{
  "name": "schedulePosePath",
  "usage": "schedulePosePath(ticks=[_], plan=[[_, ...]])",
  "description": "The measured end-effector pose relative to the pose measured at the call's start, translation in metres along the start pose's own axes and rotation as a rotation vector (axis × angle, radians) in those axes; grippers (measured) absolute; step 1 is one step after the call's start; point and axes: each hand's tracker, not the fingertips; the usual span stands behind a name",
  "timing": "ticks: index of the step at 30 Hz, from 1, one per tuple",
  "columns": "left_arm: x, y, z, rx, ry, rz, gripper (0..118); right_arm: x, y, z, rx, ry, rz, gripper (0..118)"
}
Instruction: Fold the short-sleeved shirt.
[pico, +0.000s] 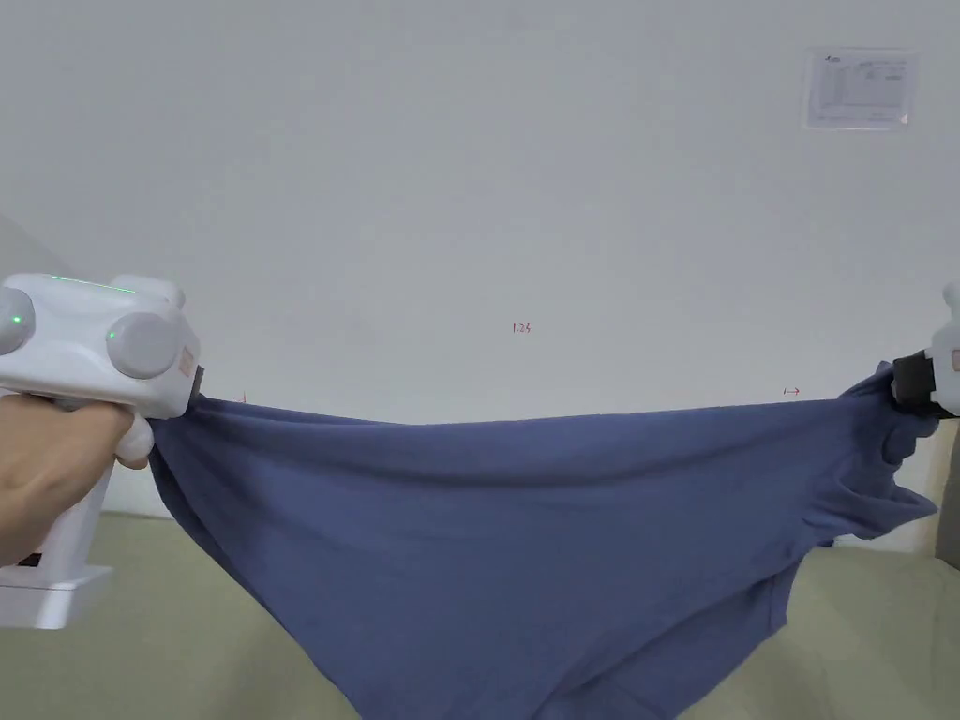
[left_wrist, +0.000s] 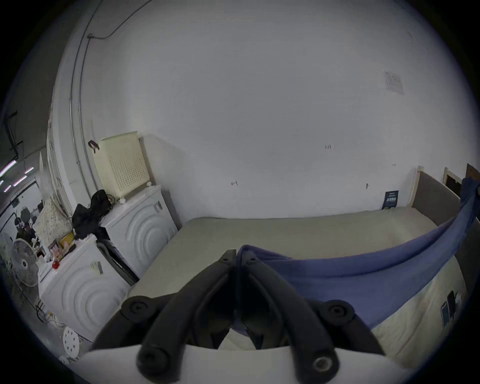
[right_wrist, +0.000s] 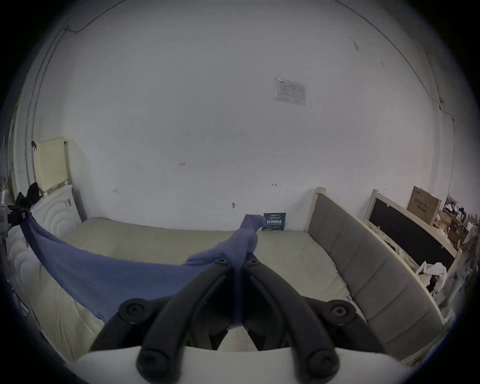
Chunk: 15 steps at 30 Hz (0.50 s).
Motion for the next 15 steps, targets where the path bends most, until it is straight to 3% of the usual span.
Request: schedulePosePath(ticks=[5,7,9,11,12,15], plan=[[0.009,-0.005,-0.048,0.001,0.028,0.042,1,-0.013,-0.007,-0.043,0.026,-0.019,-0.007,6],[0.012,-0.018,-0.064,0.012,0.038,0.088,1,-0.008,-0.003,-0.023,0.026,-0.015,-0.009,6],[0.015,-0.040,-0.079,0.001,0.038,0.083,1,-0.008,-0.019,-0.051,-0.039,-0.022,0.020,6],[0.020,-0.067,-0.094,-0.026,0.035,0.071,1,-0.008,-0.036,-0.051,-0.077,-0.012,0.026,6],[0.021,-0.079,-0.100,-0.048,0.033,0.059,1,-0.021,-0.078,-0.095,-0.068,-0.039,0.028,6],[0.024,-0.120,-0.115,-0.129,0.010,0.035,1,-0.029,-0.128,-0.113,-0.108,-0.044,0.015,6]])
